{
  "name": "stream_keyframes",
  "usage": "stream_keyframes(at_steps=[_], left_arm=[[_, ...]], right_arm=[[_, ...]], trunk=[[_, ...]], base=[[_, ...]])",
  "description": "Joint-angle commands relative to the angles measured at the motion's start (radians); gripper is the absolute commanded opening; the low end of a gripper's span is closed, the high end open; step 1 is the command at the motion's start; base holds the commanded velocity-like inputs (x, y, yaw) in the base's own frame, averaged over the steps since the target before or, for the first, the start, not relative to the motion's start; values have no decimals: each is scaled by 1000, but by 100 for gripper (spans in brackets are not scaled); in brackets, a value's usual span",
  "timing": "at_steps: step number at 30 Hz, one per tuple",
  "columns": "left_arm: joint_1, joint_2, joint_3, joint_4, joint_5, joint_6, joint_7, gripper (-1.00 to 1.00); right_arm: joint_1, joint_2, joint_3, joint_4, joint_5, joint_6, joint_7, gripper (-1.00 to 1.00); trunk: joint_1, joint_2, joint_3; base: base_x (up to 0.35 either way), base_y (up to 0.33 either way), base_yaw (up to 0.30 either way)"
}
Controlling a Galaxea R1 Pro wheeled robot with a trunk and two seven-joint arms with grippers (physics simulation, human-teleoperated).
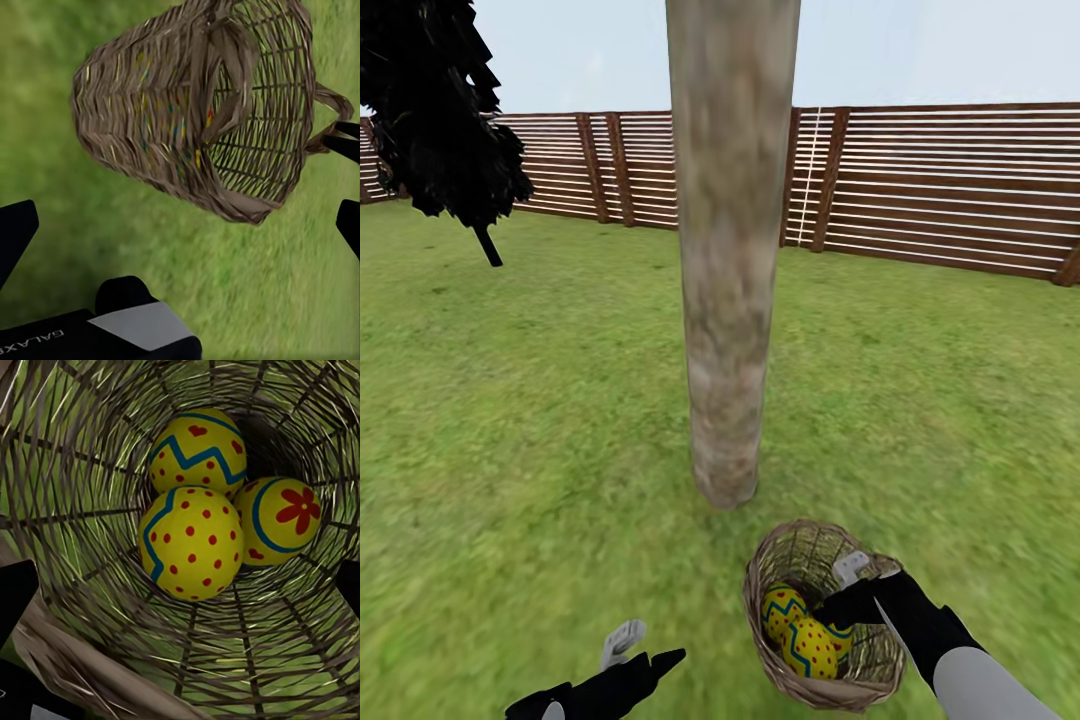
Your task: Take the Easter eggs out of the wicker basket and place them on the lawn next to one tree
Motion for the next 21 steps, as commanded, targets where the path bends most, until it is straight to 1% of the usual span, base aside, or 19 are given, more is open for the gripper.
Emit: stream_keyframes(at_steps=[1, 21], left_arm=[[0, 0, 1, -1, 8, 7, 1, 100], [0, 0, -1, -1, 8, 7, 1, 100]], right_arm=[[0, 0, 1, -2, 8, 4, 6, 100], [-1, 0, 1, -2, 10, 3, 6, 100]], trunk=[[4, -8, -4], [81, -148, -67]], base=[[0, 0, 0], [0, 0, 0]])
